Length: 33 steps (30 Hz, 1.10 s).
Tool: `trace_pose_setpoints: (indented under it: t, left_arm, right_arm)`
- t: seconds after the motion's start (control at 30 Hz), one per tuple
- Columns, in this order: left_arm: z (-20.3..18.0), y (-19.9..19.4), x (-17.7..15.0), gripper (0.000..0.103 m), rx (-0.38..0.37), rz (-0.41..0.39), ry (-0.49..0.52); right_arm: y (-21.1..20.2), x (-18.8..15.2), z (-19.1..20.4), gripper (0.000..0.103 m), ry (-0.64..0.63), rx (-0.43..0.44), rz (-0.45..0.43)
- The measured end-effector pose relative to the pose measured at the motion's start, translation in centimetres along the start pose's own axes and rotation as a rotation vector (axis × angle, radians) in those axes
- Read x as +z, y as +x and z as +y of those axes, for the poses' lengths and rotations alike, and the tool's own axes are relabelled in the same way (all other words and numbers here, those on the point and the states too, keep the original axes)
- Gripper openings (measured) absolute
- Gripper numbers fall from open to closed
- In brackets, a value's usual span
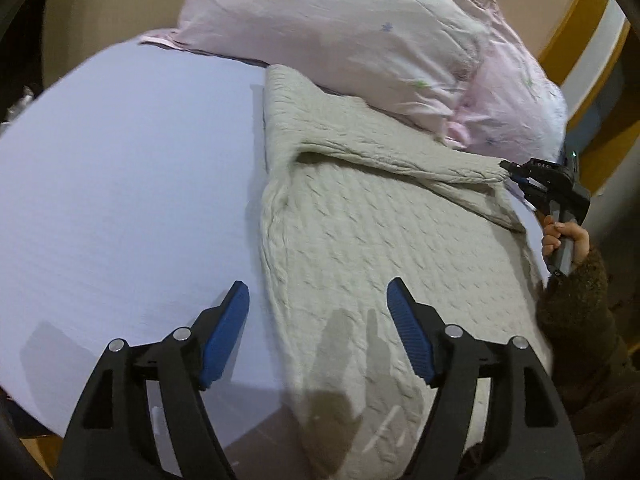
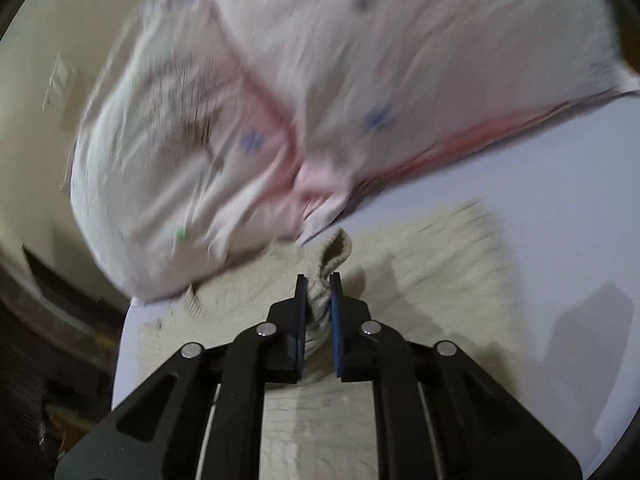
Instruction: Fold small clothes
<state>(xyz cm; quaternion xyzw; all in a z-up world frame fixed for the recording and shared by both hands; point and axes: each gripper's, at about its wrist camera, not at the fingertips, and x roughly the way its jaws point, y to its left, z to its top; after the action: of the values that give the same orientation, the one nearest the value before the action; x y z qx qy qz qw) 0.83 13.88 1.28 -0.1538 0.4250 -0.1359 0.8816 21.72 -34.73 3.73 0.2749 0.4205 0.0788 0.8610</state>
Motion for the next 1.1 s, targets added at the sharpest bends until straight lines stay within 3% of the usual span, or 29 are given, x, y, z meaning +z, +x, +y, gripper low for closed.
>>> trace_pose_setpoints:
  t: [0.03, 0.07, 0.17, 0.23, 0.27, 0.37, 0.47, 0.53, 0.63, 0.73, 0.8, 0.87, 0.93, 1.03, 1.1]
  left_arm:
    - [-0.2, 0.0, -0.1, 0.073, 0.006, -0.005, 0.012]
    - [-0.5, 0.2, -0.1, 0.073, 0.005, -0.006, 0.018]
    - [-0.6, -0.1, -0.7, 0.073, -0.063, 0.001, 0.005]
    - [-0.8, -0.4, -1.3, 0.067, -0.088, 0.001, 0.006]
    - [-0.8, -0.6, -1.7, 0.066, -0.107, 0.001, 0.002]
    - [-0.6, -1.1, -2.9, 0.054, -0.178, 0.008, -0.032]
    - [-0.4, -1.8, -4.6, 0.047, -0.243, 0.007, -0.069]
    - [-0.2, -2.5, -5.8, 0.042, -0.287, 0.008, -0.093]
    - [0.0, -3.3, -7.9, 0.042, -0.356, 0.015, -0.137]
    - [0.0, -3.6, -9.2, 0.041, -0.395, 0.012, -0.166]
    - [-0.5, -3.7, -9.7, 0.041, -0.392, 0.02, -0.165]
    - [-1.1, -3.5, -10.2, 0.031, -0.378, 0.053, -0.154]
    - [-1.5, -3.2, -10.6, 0.009, -0.363, 0.08, -0.143]
    - [-2.0, -3.6, -9.3, 0.008, -0.402, 0.067, -0.141]
    - [-3.0, -4.1, -6.1, 0.008, -0.366, 0.014, -0.073]
  right_arm:
    - [-0.7, -0.3, -0.3, 0.014, -0.005, -0.034, -0.007]
    - [-1.3, -1.0, -0.8, 0.024, -0.007, -0.068, 0.012]
    - [-4.0, -3.3, -2.6, 0.064, 0.011, -0.098, 0.062]
    - [-6.1, -4.9, -3.5, 0.064, 0.004, -0.136, 0.065]
    - [-7.3, -6.2, -4.4, 0.063, 0.011, -0.157, 0.084]
    - [-9.4, -9.3, -7.1, 0.038, 0.067, -0.123, 0.172]
    - [-11.8, -13.3, -8.1, 0.029, 0.113, 0.02, 0.23]
    - [-12.9, -15.7, -8.3, 0.029, 0.138, 0.123, 0.267]
    - [-15.4, -19.7, -8.9, 0.026, 0.171, 0.244, 0.31]
    - [-16.9, -22.7, -9.6, 0.015, 0.205, 0.319, 0.336]
    - [-17.0, -23.5, -9.2, 0.009, 0.19, 0.338, 0.368]
    - [-17.0, -23.8, -8.2, 0.008, 0.145, 0.343, 0.382]
    - [-17.2, -23.1, -7.5, 0.008, 0.13, 0.376, 0.363]
    - [-17.4, -19.9, -5.8, 0.008, 0.099, 0.427, 0.29]
    - [-17.5, -16.5, -4.2, 0.008, 0.058, 0.456, 0.217]
